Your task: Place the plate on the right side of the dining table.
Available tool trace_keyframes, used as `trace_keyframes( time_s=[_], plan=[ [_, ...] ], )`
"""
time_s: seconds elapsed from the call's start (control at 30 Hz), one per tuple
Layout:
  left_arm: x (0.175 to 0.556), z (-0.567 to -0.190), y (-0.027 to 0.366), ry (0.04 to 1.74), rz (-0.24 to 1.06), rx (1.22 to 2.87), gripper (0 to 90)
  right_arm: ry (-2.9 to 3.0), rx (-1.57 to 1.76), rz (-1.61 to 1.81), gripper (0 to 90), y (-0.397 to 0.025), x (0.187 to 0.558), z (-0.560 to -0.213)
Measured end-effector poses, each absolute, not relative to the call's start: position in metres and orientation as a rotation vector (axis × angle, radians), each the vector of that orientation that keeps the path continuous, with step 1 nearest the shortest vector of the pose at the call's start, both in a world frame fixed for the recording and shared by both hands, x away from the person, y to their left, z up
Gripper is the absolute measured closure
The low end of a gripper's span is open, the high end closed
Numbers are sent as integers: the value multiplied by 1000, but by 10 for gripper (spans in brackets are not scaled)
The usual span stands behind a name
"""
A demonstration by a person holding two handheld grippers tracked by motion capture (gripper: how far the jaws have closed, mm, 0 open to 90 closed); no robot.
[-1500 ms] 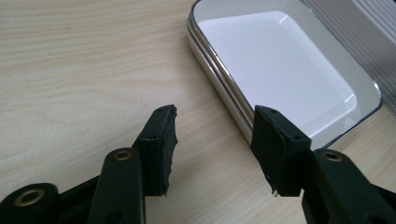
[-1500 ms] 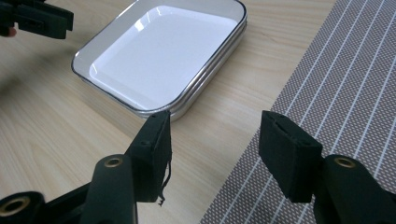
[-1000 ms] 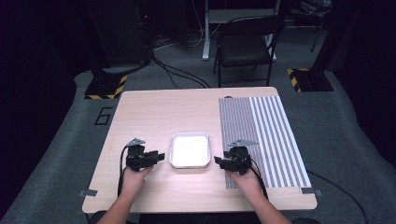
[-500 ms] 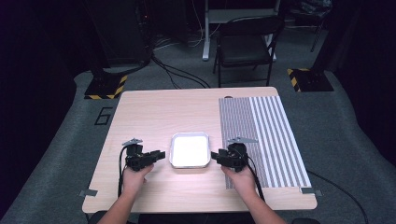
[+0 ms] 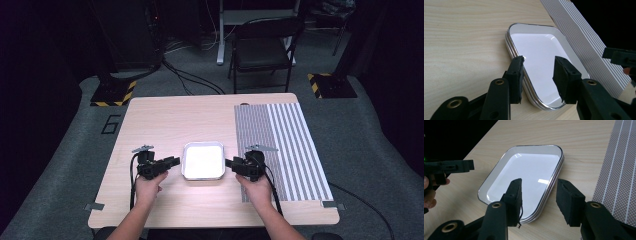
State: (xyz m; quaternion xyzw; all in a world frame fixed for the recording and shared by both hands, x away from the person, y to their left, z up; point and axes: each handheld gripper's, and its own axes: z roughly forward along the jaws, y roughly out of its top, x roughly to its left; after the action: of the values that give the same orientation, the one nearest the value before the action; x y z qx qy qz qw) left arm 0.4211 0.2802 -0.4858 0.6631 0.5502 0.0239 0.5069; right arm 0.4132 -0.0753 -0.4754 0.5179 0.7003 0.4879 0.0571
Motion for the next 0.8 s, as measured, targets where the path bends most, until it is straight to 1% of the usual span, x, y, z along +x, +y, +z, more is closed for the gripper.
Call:
trace_keyframes(
  time_s=[0.17, 0.3, 0.4, 0.47, 0.77, 0.8],
  plan=[
    [417, -491, 275, 1314, 79, 1576, 580, 2117, 1575, 1489, 543, -68, 413, -481],
    [413, -498, 275, 1337, 49, 1528, 592, 2100, 1584, 1494, 551, -64, 412, -482],
    [412, -503, 276, 1346, 43, 1511, 607, 2076, 1604, 1517, 570, -63, 412, -484],
    [411, -505, 276, 1346, 37, 1504, 635, 2049, 1624, 1550, 601, -63, 412, -486],
    [413, -512, 273, 1339, 10, 1531, 680, 2050, 1640, 1549, 638, -62, 411, -494],
    [413, -512, 273, 1345, 9, 1534, 689, 2047, 1655, 1548, 659, -62, 412, -495]
  ],
)
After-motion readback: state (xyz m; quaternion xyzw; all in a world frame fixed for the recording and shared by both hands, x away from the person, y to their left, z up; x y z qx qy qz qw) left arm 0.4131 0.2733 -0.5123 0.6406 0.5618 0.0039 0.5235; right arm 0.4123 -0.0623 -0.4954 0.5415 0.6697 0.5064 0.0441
